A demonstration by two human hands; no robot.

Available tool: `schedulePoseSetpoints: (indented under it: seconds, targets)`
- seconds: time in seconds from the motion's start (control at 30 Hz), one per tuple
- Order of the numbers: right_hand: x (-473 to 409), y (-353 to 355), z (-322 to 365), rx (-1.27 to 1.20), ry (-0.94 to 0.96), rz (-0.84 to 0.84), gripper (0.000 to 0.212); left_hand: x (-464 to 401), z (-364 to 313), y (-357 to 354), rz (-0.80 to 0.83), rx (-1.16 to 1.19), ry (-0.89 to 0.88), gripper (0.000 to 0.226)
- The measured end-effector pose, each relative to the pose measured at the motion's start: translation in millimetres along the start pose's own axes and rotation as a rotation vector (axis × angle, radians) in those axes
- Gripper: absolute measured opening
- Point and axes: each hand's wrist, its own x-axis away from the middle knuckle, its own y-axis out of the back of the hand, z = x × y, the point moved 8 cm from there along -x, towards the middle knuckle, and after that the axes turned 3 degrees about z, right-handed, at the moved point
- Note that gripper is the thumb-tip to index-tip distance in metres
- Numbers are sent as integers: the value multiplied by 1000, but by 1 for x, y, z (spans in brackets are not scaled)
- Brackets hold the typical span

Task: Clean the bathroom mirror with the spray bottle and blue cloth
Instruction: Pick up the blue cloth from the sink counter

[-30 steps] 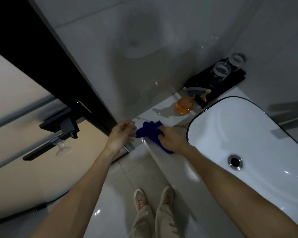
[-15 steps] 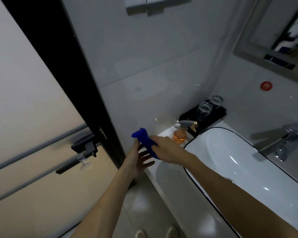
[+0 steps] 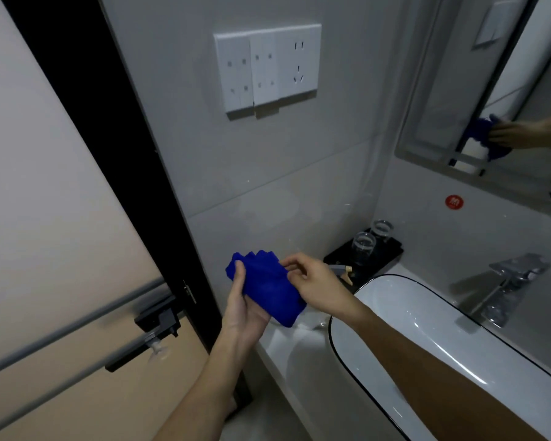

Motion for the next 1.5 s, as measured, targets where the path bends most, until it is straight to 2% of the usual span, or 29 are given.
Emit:
schedulePoseSetpoints:
  seconds: [0.1, 0.2, 0.23, 0.37, 0.47, 0.57, 0.67, 0.77, 0.87, 1.03, 1.13, 1.37, 1.5]
  targets:
    - [-5, 5, -3, 63, 39, -38, 24, 1, -11, -4, -64, -181, -37, 53]
    - [-10, 6, -10, -95, -6, -52, 14, 3, -24, -3, -158, -305, -94, 60]
    - [-11, 7, -13, -151, -38, -68, 19, 4, -26, -6, -164, -327, -104, 61]
    - [-14, 1, -17, -325, -93, -51, 65, 3, -33, -21, -137, -366, -120, 59]
    - [-11, -10, -14, -486, -113, 27, 56, 0, -32, -34, -113, -419, -120, 55]
    - [-10, -18, -22, -673, -164, 34, 61, -2, -26, -42, -133, -561, -143, 55]
    - [-10, -22, -31, -779, -182, 32, 68, -2, -21, -49, -161, -832, -215, 44]
    - [-7, -19, -39, -779, -164, -6, 65, -6, -16, -57, -222, -1073, -296, 37]
    - [-1, -12, -47, -747, -146, -31, 63, -10, -9, -62, -253, -1045, -271, 34]
    - [13, 7, -47, -641, -64, -44, 44, -16, -3, -68, -294, -830, -141, 30]
    - [17, 17, -52, -574, -26, -86, 34, -17, 6, -75, -266, -741, -78, 29]
    - [21, 47, -76, -552, -79, -186, 38, -36, 26, -87, -122, -855, -29, 46]
    - [23, 74, -92, -645, -108, -281, 22, -60, 33, -87, -100, -943, -27, 55]
